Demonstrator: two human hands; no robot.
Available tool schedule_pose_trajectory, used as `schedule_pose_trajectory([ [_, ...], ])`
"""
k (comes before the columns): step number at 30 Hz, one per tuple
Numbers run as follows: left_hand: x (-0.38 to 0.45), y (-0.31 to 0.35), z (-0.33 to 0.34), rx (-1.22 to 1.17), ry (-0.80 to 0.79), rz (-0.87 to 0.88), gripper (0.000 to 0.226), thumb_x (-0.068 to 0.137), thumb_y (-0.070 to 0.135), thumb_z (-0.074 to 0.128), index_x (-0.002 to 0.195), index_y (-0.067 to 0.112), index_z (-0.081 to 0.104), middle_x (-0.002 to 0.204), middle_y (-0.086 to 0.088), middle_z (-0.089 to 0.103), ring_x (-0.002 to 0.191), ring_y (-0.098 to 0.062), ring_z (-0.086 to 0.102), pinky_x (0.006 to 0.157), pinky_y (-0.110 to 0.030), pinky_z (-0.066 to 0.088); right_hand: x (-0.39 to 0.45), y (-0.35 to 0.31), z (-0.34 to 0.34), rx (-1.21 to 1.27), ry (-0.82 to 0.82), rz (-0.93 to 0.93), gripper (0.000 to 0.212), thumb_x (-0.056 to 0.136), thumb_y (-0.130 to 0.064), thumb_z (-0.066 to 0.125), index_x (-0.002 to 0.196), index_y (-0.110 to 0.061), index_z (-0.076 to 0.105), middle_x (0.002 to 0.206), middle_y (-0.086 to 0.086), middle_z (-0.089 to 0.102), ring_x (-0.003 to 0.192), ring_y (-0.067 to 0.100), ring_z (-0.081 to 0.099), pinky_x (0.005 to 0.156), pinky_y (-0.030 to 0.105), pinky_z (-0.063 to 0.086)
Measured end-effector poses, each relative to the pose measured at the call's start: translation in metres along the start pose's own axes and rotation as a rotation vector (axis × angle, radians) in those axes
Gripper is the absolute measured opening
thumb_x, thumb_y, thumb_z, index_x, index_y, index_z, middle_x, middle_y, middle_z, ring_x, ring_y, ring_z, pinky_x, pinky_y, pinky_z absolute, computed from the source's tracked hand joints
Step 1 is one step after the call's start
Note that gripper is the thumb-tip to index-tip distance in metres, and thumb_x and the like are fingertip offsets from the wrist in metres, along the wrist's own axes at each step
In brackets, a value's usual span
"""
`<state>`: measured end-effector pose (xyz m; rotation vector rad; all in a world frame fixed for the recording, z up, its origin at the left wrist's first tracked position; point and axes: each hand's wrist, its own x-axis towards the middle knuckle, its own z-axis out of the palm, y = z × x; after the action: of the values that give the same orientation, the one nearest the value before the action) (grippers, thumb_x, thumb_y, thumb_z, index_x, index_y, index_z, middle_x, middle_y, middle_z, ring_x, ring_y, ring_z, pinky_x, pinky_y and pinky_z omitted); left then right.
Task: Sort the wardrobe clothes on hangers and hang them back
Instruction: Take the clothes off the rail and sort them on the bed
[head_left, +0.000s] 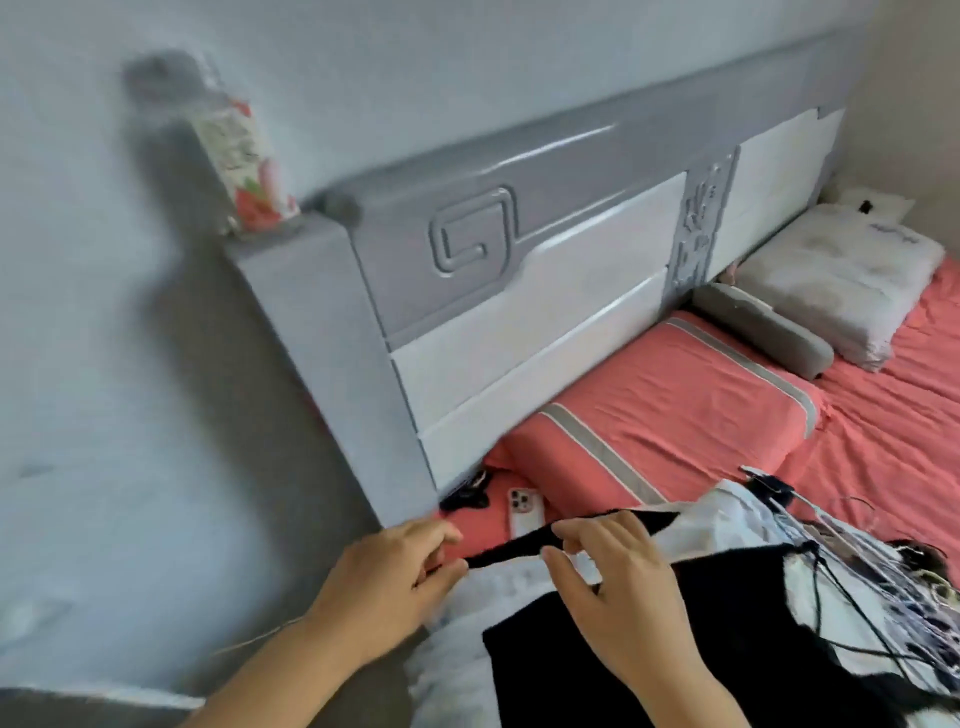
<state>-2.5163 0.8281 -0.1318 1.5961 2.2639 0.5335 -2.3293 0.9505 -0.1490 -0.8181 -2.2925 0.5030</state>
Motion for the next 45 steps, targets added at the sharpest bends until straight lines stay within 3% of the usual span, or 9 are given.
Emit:
schedule_pose_trajectory([
  [5, -0.142, -0.086, -0.067, -0.022, 0.218, -0.262, 0.038, 0.084, 0.061, 0.046, 0.114, 0.038, 0.056, 0.090, 0.023, 0.057, 0.081, -0.001, 0.056, 0.073, -0.013, 0.043, -0.004, -0.133, 0.081, 0.161, -0.106, -0.322, 0.023, 0.080, -0.038, 0.056, 0.080, -0.019, 0.069, 0.069, -0.013, 0.059, 0.074, 0.008, 0.046, 0.067, 0.015, 0.038],
  [11, -0.294, -0.157, -0.113, 0.010, 0.533, -0.539, 0.043, 0.072, 0.069, 0.038, 0.106, 0.046, 0.052, 0.094, 0.031, 0.053, 0.070, 0.006, 0.054, 0.061, -0.015, 0.045, -0.024, -0.268, 0.152, 0.359, -0.225, -0.642, 0.023, 0.079, -0.039, 0.058, 0.079, -0.020, 0.071, 0.071, -0.014, 0.062, 0.072, 0.007, 0.048, 0.064, 0.016, 0.042],
  [15, -0.382, -0.169, -0.135, 0.015, 0.664, -0.783, 0.046, 0.070, 0.072, 0.037, 0.112, 0.052, 0.037, 0.102, 0.034, 0.050, 0.075, 0.006, 0.054, 0.061, -0.009, 0.041, -0.046, -0.345, 0.188, 0.479, -0.305, -0.850, 0.027, 0.080, -0.047, 0.057, 0.074, -0.025, 0.072, 0.065, -0.018, 0.060, 0.071, 0.002, 0.048, 0.062, 0.011, 0.042],
  [18, -0.434, -0.164, -0.155, 0.091, 0.717, -0.977, 0.029, 0.083, 0.064, 0.047, 0.108, 0.049, 0.052, 0.085, 0.032, 0.054, 0.081, 0.010, 0.053, 0.066, -0.007, 0.040, -0.060, -0.401, 0.210, 0.564, -0.360, -0.989, 0.041, 0.088, -0.054, 0.046, 0.073, -0.027, 0.073, 0.064, -0.019, 0.061, 0.071, 0.000, 0.049, 0.063, 0.010, 0.042],
  [20, -0.461, -0.158, -0.166, 0.098, 0.749, -1.090, 0.026, 0.089, 0.054, 0.048, 0.115, 0.050, 0.048, 0.093, 0.032, 0.051, 0.086, 0.009, 0.053, 0.074, -0.009, 0.043, -0.065, -0.440, 0.219, 0.650, -0.383, -1.055, 0.051, 0.092, -0.057, 0.036, 0.074, -0.026, 0.072, 0.065, -0.018, 0.061, 0.070, 0.002, 0.050, 0.061, 0.012, 0.042],
  [24, -0.492, -0.149, -0.176, 0.093, 0.847, -1.252, 0.032, 0.087, 0.057, 0.045, 0.118, 0.050, 0.047, 0.102, 0.031, 0.051, 0.091, 0.006, 0.053, 0.078, -0.014, 0.047, -0.068, -0.507, 0.221, 0.769, -0.500, -1.185, 0.028, 0.079, -0.046, 0.054, 0.082, -0.024, 0.071, 0.068, -0.015, 0.062, 0.075, 0.004, 0.050, 0.057, 0.017, 0.045],
  [32, -0.522, -0.120, -0.224, 0.437, 1.056, -1.338, 0.057, 0.076, 0.073, 0.027, 0.115, 0.041, 0.056, 0.088, 0.032, 0.048, 0.081, 0.008, 0.053, 0.063, -0.003, 0.037, -0.064, -0.617, 0.211, 0.958, -0.587, -1.363, 0.029, 0.082, -0.045, 0.050, 0.089, -0.024, 0.069, 0.075, -0.013, 0.063, 0.075, 0.013, 0.058, 0.059, 0.021, 0.047],
  [40, -0.564, -0.074, -0.313, 0.858, 1.186, -1.368, 0.046, 0.084, 0.064, 0.033, 0.112, 0.039, 0.059, 0.094, 0.031, 0.048, 0.080, 0.007, 0.054, 0.060, -0.005, 0.034, -0.062, -0.731, 0.150, 1.324, -0.525, -1.284, 0.025, 0.081, -0.046, 0.055, 0.091, -0.028, 0.069, 0.077, -0.020, 0.061, 0.081, 0.008, 0.056, 0.063, 0.013, 0.040],
  [45, -0.596, -0.054, -0.369, 1.055, 1.296, -1.271, 0.038, 0.085, 0.060, 0.040, 0.108, 0.037, 0.060, 0.094, 0.026, 0.055, 0.081, 0.004, 0.057, 0.058, -0.015, 0.045, -0.065, -0.793, 0.108, 1.502, -0.383, -1.192, 0.017, 0.083, -0.038, 0.062, 0.092, -0.025, 0.069, 0.077, -0.029, 0.050, 0.081, 0.008, 0.053, 0.066, 0.014, 0.038],
])
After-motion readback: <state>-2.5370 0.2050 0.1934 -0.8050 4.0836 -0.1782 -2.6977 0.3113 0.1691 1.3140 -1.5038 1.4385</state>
